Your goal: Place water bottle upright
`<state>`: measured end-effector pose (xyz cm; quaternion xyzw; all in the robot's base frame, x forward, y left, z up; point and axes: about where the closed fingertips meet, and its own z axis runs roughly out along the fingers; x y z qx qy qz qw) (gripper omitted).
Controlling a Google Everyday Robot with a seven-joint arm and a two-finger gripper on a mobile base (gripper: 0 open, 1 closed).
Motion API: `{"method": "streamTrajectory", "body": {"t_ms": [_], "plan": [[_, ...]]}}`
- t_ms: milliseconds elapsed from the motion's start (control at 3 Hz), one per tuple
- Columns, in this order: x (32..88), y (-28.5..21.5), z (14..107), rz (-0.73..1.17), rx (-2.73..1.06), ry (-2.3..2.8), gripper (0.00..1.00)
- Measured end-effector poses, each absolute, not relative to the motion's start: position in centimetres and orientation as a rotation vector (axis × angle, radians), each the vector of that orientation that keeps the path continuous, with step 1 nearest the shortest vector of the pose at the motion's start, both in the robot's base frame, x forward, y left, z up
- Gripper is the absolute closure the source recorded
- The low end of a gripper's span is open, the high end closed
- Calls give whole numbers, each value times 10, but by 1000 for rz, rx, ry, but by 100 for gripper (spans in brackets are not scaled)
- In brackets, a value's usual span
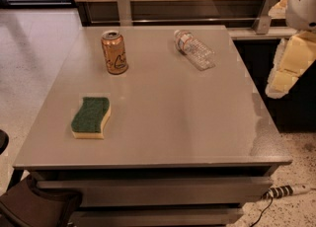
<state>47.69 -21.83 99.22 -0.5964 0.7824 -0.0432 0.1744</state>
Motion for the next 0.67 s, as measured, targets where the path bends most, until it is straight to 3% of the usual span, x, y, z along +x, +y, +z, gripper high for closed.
{"method": "streamTrajectory", "body": {"t_ms": [667], "plan": [[594,-211,969,-33,-1466,2448,0]]}}
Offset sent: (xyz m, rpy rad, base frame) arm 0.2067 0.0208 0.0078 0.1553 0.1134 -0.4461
